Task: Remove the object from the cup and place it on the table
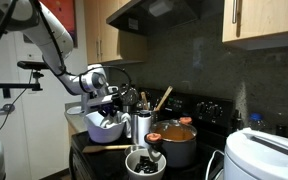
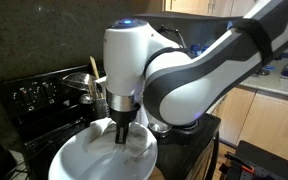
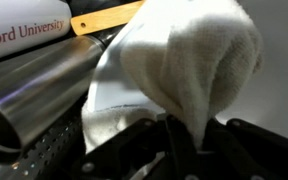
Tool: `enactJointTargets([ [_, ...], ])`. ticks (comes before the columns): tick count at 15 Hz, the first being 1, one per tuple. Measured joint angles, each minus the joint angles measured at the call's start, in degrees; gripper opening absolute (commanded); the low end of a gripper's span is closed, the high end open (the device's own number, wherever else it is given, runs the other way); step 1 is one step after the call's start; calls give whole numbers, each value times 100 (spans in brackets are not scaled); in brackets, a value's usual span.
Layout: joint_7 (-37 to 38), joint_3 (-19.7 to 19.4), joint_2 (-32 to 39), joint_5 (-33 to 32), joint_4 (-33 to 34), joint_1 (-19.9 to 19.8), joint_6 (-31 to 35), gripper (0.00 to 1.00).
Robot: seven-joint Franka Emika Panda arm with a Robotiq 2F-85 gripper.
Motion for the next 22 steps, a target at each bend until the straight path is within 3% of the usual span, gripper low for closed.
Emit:
enactJointTargets([
  [6,1164,-2,330,-1060,-71,-77,1302,3],
  [10,1340,78,567,-1040,-49,7,1888,3],
  [14,964,330,697,-19,-49,112,2190,3],
  [18,-228,809,713,1869,-48,64,2169,3],
  [20,-828,1000,680,2744,-24,10,1909,3],
  [22,-957,961,548,2953,10,-23,1353,3],
])
